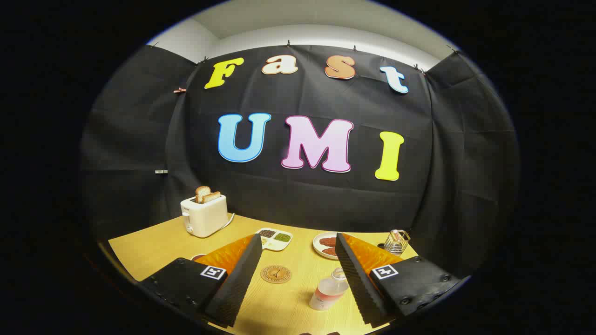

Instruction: Take the bottle from table, then pour the juice into the cup, finally place the bottle on the coaster

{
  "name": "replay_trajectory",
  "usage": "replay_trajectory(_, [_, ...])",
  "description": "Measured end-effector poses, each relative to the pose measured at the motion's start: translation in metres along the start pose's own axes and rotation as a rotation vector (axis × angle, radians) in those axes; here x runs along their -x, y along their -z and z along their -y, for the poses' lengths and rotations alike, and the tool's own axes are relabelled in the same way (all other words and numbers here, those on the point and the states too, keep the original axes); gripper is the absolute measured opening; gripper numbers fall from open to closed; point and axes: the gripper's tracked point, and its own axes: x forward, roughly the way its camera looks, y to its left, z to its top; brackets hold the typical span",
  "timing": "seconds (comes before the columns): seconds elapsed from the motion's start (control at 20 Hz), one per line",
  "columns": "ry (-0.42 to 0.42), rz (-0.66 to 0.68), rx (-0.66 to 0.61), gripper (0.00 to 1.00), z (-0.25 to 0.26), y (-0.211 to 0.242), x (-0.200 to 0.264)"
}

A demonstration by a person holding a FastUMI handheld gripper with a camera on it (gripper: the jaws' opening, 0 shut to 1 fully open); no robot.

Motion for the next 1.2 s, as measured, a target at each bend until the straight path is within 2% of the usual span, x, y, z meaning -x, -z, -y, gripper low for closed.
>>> replay_trajectory(0.9, [0.069,-0.048,-0.019,0.97,0.045,0.032,-0.010])
replay_trajectory(1.2, [0.064,-0.070,-0.024,0.97,0.061,0.057,-0.023])
